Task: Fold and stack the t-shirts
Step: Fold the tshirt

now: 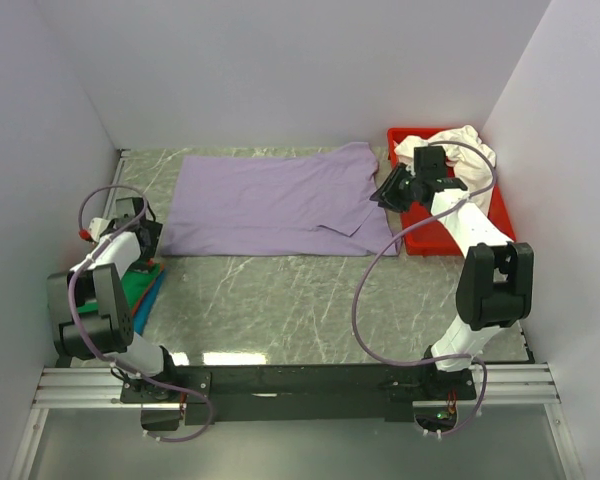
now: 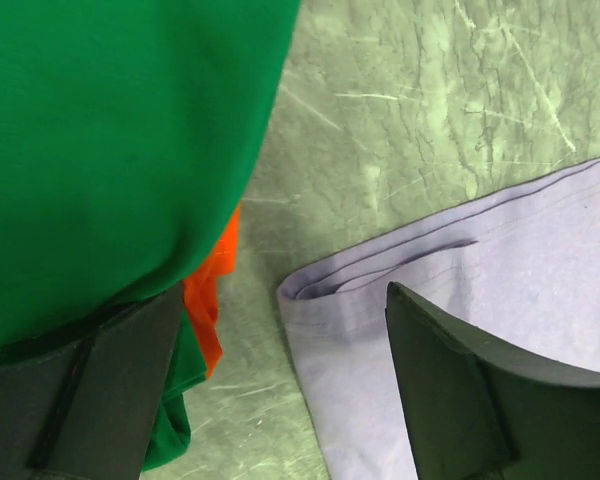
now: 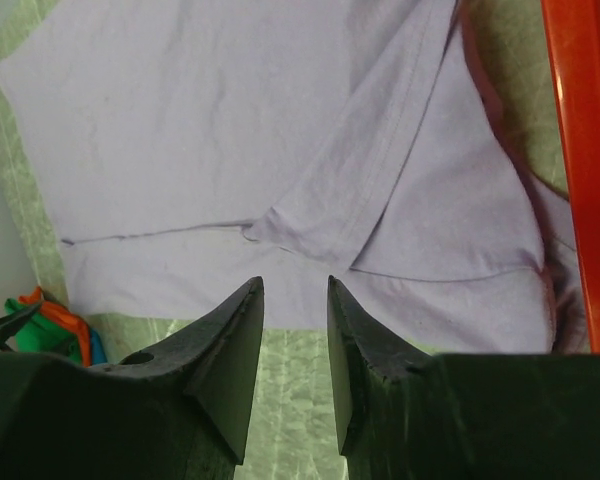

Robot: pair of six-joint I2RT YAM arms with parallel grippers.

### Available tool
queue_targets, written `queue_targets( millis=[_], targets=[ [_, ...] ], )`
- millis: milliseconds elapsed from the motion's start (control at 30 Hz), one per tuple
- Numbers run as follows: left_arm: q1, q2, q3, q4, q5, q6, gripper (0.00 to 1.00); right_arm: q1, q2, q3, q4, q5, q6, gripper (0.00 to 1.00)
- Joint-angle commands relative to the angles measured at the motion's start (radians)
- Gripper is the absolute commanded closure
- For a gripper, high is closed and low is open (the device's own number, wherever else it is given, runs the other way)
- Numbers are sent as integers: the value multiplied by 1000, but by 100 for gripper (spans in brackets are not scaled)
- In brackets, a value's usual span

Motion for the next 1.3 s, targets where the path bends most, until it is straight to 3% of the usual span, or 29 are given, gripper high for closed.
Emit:
queue_targets(
  millis=[0, 333, 633, 967, 1133, 1267],
  targets=[
    [18, -58, -35, 5, -42, 7, 12, 14, -58, -20, 32, 8, -23, 61],
    [-65, -34, 119, -2, -7, 55, 15, 102, -24, -47, 32, 89, -34, 62],
    [-138, 167, 340, -131, -43, -3, 21, 175, 54, -14, 49, 119, -18, 62],
    [-198, 392, 592, -323, -161, -77, 34, 214, 128, 22, 69, 114, -3, 63],
    [-200, 469, 668, -375, -184, -92, 49, 221, 146, 17, 81, 108, 0, 64],
    [-198, 501, 698, -412, -204, -111, 51, 221, 158, 19, 81, 106, -2, 64]
  ],
)
